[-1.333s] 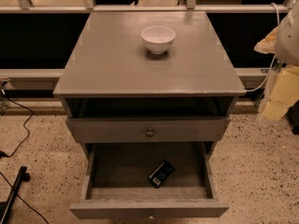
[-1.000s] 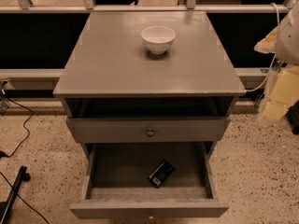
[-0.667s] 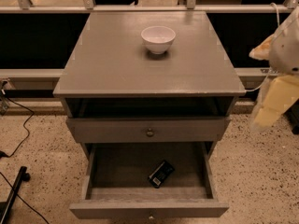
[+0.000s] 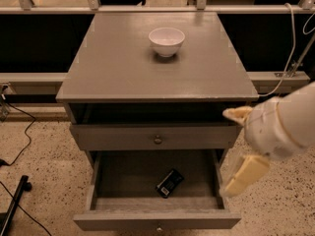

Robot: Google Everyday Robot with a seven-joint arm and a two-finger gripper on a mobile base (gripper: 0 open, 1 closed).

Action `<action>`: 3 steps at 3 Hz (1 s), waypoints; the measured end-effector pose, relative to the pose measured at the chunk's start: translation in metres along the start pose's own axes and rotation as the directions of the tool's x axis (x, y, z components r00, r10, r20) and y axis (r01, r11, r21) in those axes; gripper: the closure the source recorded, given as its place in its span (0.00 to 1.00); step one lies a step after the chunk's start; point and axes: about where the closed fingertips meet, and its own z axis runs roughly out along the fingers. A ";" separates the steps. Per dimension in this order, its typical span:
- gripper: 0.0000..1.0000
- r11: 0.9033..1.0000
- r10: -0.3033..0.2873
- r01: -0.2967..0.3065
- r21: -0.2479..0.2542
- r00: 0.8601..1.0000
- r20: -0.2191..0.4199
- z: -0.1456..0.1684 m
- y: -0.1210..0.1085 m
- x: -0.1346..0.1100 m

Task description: Pick rxbar blueberry from middle drawer and place on counter

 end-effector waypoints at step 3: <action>0.00 0.939 -0.314 0.329 0.099 0.939 -0.142 0.088 -0.030 0.035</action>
Offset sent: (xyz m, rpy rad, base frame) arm 0.0609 -0.0052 -0.0662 -0.3703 -0.2818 0.2378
